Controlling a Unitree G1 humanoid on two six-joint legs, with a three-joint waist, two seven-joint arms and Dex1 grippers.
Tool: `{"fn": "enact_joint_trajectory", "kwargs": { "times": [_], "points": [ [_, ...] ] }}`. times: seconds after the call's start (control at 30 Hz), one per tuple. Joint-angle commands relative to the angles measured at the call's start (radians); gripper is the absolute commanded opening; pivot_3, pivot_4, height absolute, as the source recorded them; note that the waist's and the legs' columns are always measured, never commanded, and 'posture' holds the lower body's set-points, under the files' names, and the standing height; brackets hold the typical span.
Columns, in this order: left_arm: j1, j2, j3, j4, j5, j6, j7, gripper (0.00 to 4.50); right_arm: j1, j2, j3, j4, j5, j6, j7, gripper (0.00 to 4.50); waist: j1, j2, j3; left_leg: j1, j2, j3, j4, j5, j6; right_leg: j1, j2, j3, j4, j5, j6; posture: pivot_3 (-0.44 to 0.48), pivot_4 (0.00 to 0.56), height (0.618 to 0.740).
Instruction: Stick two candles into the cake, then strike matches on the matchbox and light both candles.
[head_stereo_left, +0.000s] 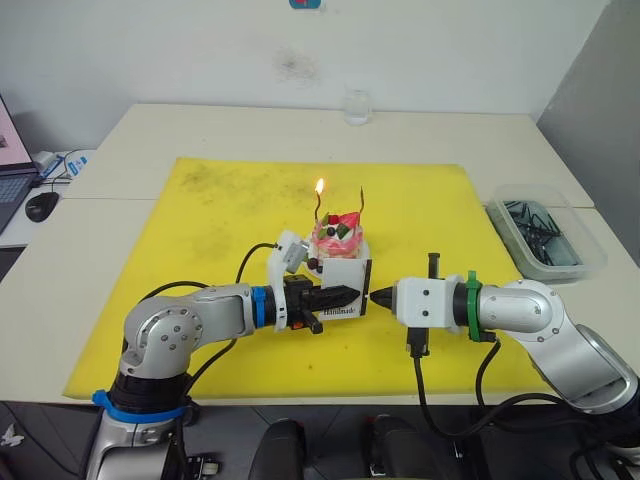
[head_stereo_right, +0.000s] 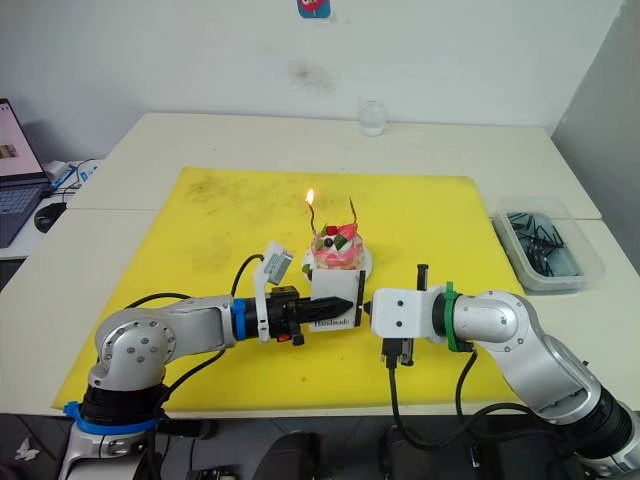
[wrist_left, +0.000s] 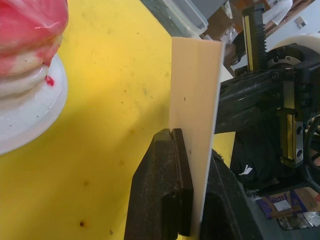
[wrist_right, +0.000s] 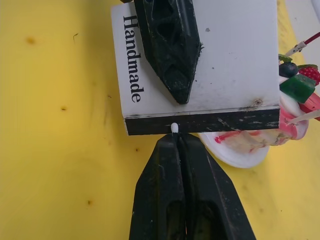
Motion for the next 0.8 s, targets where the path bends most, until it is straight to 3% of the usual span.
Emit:
{"fn": "enact_joint_trajectory", "kwargs": {
  "times": [0.03,0.4,0.6,0.8],
  "points": [
    [-0.014,-0.028,0.017,-0.024,-0.043,-0.004,0.001,0.0,-0.011,0.014,0.006,-0.01,-0.014,-0.022,0.002,0.03,0.0,0.0,0.0,0.0,0.0,0.0,0.0,0.0,0.0,0.0,0.0,0.0,0.0,0.0,0.0,0.0,0.15,0.74],
    [-0.136,-0.092,0.08,-0.002,-0.082,-0.018,0.044,0.0,0.002,0.039,0.093,0.084,-0.08,-0.179,0.058,0.03,0.0,0.0,0.0,0.0,0.0,0.0,0.0,0.0,0.0,0.0,0.0,0.0,0.0,0.0,0.0,0.0,0.15,0.74],
    [-0.298,0.048,0.191,0.003,-0.119,-0.035,0.015,0.0,0.076,-0.049,-0.011,0.03,-0.026,-0.214,0.125,0.03,-0.002,-0.001,0.001,0.0,-0.001,0.0,0.0,0.0,0.0,0.0,0.002,0.0,0.0,0.0,0.0,0.0,0.15,0.74],
    [-0.199,0.147,0.209,-0.092,-0.313,0.027,0.03,0.0,0.114,-0.053,-0.109,-0.018,0.035,-0.131,0.102,0.03,-0.004,-0.001,0.001,0.001,0.001,0.0,0.0,0.0,0.0,0.0,0.0,0.0,0.0,0.0,0.0,0.0,0.15,0.74]
  ]
}}
